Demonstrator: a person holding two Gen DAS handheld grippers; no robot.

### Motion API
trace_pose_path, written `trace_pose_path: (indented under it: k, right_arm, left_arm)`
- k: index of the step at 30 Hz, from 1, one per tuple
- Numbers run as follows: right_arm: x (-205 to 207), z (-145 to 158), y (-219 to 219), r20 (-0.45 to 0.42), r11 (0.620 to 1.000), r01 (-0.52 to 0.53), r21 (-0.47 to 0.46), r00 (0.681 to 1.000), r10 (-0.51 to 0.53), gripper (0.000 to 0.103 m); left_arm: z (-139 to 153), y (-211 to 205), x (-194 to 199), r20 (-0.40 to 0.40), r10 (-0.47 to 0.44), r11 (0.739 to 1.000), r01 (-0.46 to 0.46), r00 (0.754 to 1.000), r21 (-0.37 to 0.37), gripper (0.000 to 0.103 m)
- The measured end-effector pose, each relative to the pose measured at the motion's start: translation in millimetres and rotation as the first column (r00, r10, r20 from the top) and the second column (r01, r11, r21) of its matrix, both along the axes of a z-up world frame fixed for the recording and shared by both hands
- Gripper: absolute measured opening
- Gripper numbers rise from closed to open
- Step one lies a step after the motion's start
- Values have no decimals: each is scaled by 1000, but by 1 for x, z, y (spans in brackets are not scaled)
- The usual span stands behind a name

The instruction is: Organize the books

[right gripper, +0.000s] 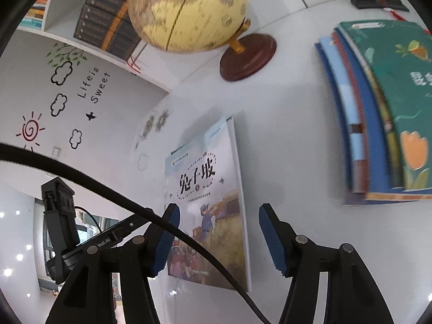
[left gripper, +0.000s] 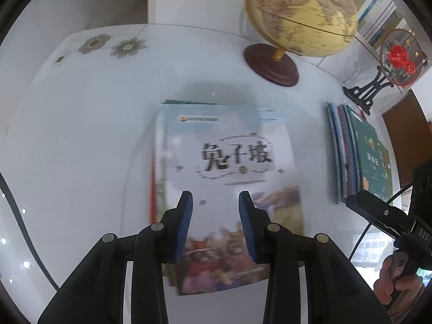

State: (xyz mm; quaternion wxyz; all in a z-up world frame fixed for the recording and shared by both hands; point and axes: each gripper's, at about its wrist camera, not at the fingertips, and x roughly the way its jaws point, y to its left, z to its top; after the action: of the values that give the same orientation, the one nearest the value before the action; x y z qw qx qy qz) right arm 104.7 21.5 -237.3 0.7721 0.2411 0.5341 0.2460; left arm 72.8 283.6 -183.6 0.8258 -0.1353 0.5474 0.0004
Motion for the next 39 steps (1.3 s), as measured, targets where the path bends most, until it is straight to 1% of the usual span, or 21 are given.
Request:
trace_pose_path:
  k: [5,10,16,21,26,33,36,39]
  right_arm:
    - [-1,11,-32,10,1000,13,13,1000,-13,59]
    - [-3,12,-71,-5,996,72,43,997,-72,59]
    - [-4,15,-120,-6,990,134,54,991,-134,60]
    - [-1,14,-169,-20,976,207,63,978,-206,59]
    - [5,15,-212,-15,963,265,47,964,-264,59]
    - [22,12,-262,-16,944,329,24,944,-328,60]
    - [32,10,-275,-19,941,338,22,941,-338,59]
    - [42,4,-285,-25,944,329,18,944,-329,59]
  left_arm:
    - [5,-32,6,4,-30,1000,30,1000,6,32]
    - [6,-66,14,-2,-67,998,67,998,-9,32]
    - [14,-106,31,7,-101,994,101,995,-31,32]
    - [22,-144,46,37,-143,987,145,989,-72,32]
    - [20,-182,64,50,-181,974,186,982,-131,32]
    - [8,-232,90,61,-237,941,245,970,-234,32]
    - [-1,-248,100,59,-259,928,265,964,-261,32]
    - [-11,-256,108,40,-263,928,265,964,-261,32]
